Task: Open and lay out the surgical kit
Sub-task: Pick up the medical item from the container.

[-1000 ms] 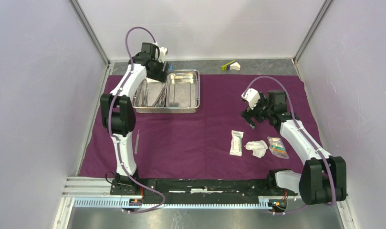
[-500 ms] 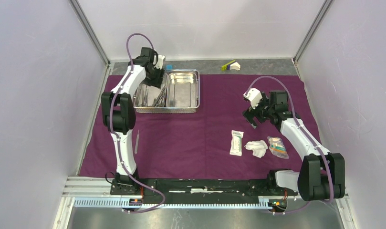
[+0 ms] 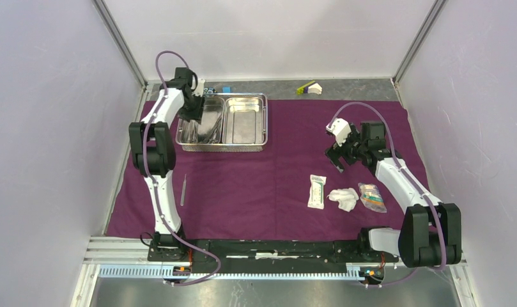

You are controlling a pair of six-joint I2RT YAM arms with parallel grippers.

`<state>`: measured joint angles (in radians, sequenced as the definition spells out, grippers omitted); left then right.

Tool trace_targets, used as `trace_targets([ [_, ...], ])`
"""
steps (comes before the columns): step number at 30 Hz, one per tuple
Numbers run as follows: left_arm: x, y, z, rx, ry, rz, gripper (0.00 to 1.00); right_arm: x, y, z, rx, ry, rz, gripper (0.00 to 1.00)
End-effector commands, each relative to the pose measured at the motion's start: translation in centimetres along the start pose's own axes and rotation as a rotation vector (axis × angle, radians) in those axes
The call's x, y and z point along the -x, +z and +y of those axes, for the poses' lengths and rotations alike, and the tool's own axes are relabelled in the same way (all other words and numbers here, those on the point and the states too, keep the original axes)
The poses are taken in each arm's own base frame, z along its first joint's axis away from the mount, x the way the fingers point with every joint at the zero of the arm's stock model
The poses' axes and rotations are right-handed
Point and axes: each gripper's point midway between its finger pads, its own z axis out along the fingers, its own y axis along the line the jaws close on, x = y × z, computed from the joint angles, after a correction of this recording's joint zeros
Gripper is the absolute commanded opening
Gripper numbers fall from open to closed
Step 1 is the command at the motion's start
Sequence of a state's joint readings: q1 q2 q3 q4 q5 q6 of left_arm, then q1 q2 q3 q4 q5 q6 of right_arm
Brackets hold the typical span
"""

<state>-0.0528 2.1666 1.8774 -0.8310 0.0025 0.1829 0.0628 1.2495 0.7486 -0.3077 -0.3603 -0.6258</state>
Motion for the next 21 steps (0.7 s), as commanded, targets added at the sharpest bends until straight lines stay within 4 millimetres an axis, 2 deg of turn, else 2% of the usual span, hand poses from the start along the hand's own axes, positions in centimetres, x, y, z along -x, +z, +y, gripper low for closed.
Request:
trace_targets([
  [1,-1.1,0.0,1.0,-0.009,-0.089,0.016,0.53,1.2,0.1,-0.6,-0.003,-0.004,-0.036,0.97],
  [5,-1.5,0.9,1.5,-0.007,-0.112,0.034,0.5,1.1,0.1,-0.5,0.003,-0.002,-0.034,0.97],
  [10,-1.0,1.4,1.3,-0.029,-0.115,0.028,0.48,1.1,0.1,-0.6,0.002,-0.002,-0.032,0.97],
  [15,0.7,0.7,-1.3,-0.15,-0.084,-0.036,0.46,0.9,0.3,-0.6,0.007,0.002,-0.025,0.97],
  [21,2.3,0.6,-3.3,-0.167,-0.011,-0.073,0.46,0.7,0.3,-0.5,0.005,0.002,-0.018,0.97],
])
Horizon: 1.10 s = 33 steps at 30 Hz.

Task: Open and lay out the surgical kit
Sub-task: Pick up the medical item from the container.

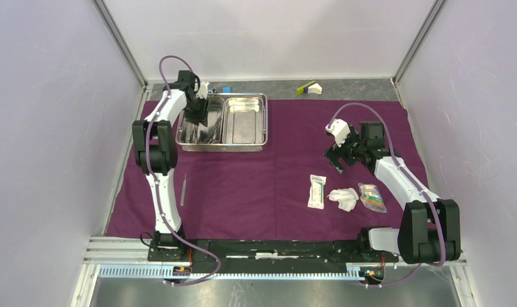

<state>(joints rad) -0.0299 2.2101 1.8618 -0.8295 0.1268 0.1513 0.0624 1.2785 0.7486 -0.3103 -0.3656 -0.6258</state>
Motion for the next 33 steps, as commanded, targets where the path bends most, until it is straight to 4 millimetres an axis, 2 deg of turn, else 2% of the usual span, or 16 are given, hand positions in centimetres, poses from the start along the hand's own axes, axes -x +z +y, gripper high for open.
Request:
trace_targets([
  [1,3.5,-1.2,-2.3,-0.054,0.059,-0.105,0.47,1.4,-0.4,-0.9,-0.021,-0.011,-0.039,0.97],
  [7,3.3,-1.2,-3.6,-0.107,0.098,-0.105,0.48,1.3,-0.3,-0.9,-0.019,-0.009,-0.036,0.97],
  [18,2.5,0.9,-4.0,-0.098,0.165,-0.05,0.48,1.4,-0.4,-0.9,-0.02,-0.012,-0.038,0.97],
  [29,2.5,0.2,-4.3,-0.097,0.162,-0.066,0.46,1.3,-0.4,-0.8,-0.016,-0.01,-0.037,0.97],
  [33,2.1,0.6,-4.4,-0.102,0.174,-0.052,0.45,1.3,-0.3,-0.8,-0.013,-0.009,-0.036,0.97],
])
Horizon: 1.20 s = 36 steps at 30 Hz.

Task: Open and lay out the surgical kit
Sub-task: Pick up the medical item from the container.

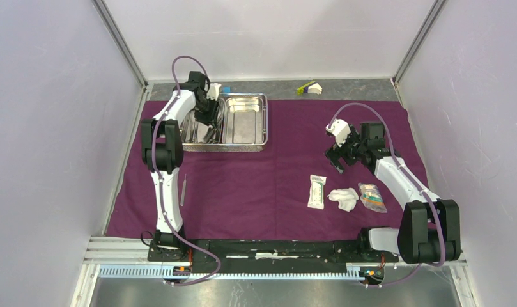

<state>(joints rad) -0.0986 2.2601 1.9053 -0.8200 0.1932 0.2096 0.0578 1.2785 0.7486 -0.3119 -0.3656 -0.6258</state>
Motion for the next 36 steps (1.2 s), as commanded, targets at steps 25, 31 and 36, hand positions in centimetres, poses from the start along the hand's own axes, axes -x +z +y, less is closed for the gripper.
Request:
trace_targets([
  [25,0.0,1.1,-0.4,-0.004,0.065,0.013,0.29,1.2,-0.1,-0.6,-0.005,-0.011,-0.03,0.97],
  [31,0.1,0.7,-0.5,-0.005,0.065,0.008,0.24,1.2,-0.1,-0.6,-0.005,-0.009,-0.029,0.97],
  [36,1.4,-1.1,-0.3,0.023,0.076,-0.034,0.2,1.2,-0.1,-0.6,-0.004,-0.01,-0.029,0.97],
])
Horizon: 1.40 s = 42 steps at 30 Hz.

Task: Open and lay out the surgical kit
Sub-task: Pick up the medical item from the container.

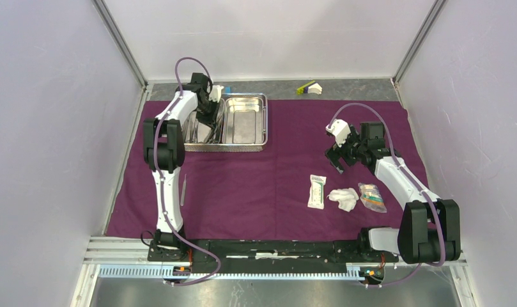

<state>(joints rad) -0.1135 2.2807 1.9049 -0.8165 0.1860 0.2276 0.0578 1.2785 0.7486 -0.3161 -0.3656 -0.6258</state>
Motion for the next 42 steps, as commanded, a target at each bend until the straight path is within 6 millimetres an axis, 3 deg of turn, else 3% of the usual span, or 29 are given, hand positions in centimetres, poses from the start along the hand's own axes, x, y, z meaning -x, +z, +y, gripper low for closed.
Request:
trace_targets([
  [1,2.1,-2.6,0.3,0.034,0.051,-0.064,0.19,1.3,-0.1,-0.7,-0.007,-0.011,-0.031,0.97],
  [9,4.3,-6.1,0.9,0.087,0.074,-0.135,0.14,1.4,-0.2,-0.7,-0.007,-0.013,-0.034,0.97],
  [18,4.7,-8.1,1.3,0.125,0.088,-0.157,0.09,1.5,-0.3,-0.7,-0.006,-0.014,-0.041,0.97],
  [26,5.5,-11.4,-0.5,0.063,0.078,-0.235,0.05,2.4,-0.6,-0.5,0.007,-0.009,-0.076,0.97],
  [29,5.8,-13.3,-2.8,-0.046,0.064,-0.282,0.03,3.6,-0.9,-0.2,0.024,-0.001,-0.119,0.97],
  [32,5.7,-15.7,-6.8,-0.235,0.088,-0.34,0.04,5.9,-1.3,0.1,0.061,0.013,-0.191,0.97],
  [36,4.3,-18.8,-12.7,-0.538,0.14,-0.389,0.05,10.7,-2.5,1.3,0.164,-0.02,-0.345,0.97],
  [42,0.4,-21.1,-19.3,-0.767,0.27,-0.384,0.04,18.8,-4.8,4.8,0.368,-0.056,-0.574,0.97],
])
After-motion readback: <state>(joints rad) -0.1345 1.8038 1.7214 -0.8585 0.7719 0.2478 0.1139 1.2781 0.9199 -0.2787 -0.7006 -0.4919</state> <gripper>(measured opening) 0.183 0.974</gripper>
